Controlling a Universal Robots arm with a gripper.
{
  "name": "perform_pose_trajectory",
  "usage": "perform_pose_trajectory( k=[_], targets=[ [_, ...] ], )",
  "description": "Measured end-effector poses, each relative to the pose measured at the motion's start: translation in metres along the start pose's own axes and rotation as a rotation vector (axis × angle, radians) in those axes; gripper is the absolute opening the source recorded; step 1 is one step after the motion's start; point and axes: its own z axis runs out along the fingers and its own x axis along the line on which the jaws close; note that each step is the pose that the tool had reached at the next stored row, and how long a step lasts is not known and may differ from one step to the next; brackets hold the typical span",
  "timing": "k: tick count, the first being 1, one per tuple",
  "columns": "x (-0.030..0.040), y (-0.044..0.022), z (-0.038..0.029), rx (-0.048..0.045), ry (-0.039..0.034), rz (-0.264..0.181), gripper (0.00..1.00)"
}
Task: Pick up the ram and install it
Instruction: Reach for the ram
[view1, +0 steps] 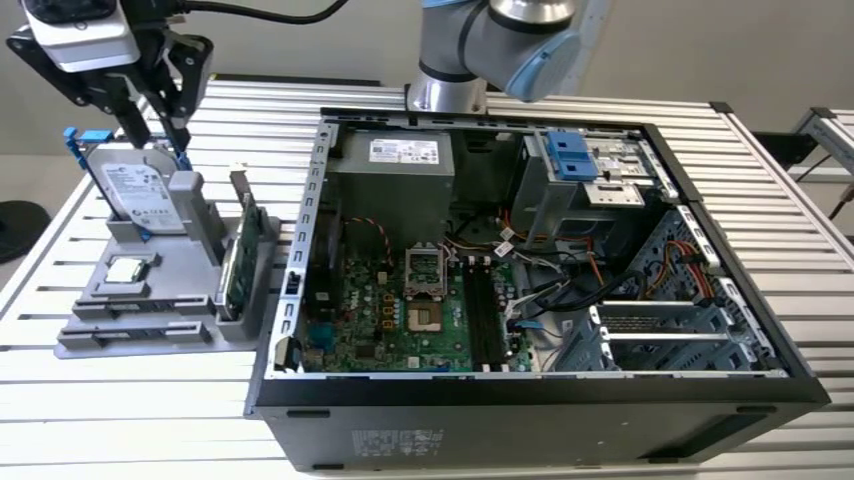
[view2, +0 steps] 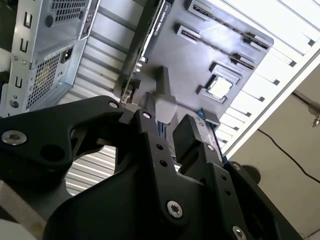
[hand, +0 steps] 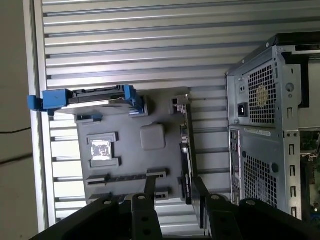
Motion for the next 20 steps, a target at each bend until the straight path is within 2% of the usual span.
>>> perform_pose_trajectory(
  k=[10, 20],
  targets=[
    [0.0189, -0.0120, 0.0001, 0.0001, 0.0001, 0.000, 1.00],
    [0.0373, -0.0199, 0.0003, 0.0002, 0.0009, 0.000, 1.00]
  ],
)
